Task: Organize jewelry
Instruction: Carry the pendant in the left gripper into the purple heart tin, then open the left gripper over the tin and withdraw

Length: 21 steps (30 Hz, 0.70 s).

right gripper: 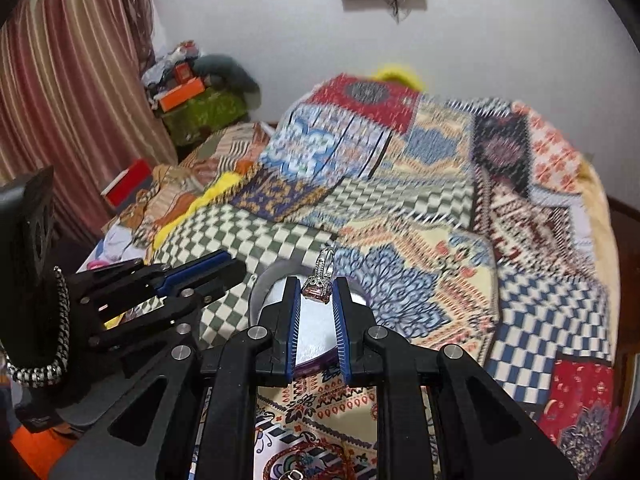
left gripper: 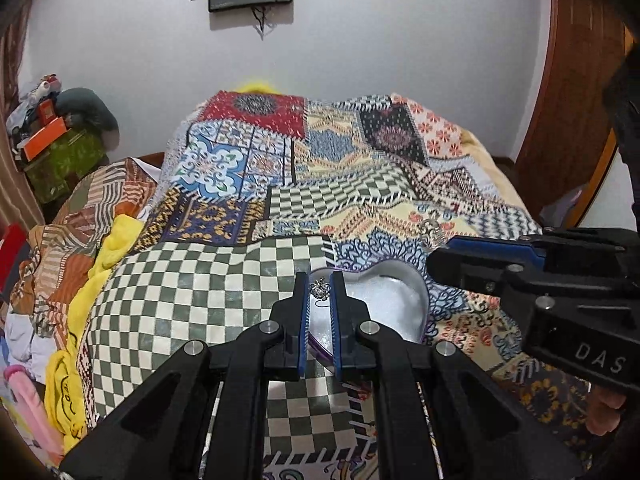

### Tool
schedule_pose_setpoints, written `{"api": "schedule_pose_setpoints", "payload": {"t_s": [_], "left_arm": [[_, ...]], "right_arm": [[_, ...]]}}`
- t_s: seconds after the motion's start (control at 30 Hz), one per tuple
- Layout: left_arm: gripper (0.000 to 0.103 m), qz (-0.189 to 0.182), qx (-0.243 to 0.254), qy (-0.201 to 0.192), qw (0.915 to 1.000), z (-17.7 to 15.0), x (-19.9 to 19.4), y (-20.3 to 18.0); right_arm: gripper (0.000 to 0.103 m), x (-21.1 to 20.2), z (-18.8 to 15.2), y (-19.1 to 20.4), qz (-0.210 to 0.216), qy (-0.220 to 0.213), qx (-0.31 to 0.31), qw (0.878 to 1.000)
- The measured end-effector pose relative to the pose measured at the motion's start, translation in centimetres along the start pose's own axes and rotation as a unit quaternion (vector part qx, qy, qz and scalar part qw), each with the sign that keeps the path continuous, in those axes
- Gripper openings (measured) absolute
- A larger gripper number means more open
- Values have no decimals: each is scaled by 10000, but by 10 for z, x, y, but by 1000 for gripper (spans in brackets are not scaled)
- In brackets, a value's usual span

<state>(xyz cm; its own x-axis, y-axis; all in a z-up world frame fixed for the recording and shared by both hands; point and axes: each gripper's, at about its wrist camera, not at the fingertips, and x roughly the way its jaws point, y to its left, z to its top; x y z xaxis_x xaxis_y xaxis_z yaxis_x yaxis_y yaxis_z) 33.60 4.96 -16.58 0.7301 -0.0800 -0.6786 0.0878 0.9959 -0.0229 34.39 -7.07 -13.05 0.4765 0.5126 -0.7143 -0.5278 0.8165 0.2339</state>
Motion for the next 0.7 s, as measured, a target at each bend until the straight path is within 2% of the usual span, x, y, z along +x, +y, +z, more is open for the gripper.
{"api": "schedule_pose_setpoints", "payload": {"t_s": [0.37, 0.7], "left_arm": [[8, -295, -33, 366, 9989, -7, 24, -2], [8, -335, -129, 476, 9982, -5, 25, 5]], "right_arm": [[15, 31, -5, -11, 153, 627, 1, 9979], [15, 37, -3, -10, 34, 666, -140, 9977]]}}
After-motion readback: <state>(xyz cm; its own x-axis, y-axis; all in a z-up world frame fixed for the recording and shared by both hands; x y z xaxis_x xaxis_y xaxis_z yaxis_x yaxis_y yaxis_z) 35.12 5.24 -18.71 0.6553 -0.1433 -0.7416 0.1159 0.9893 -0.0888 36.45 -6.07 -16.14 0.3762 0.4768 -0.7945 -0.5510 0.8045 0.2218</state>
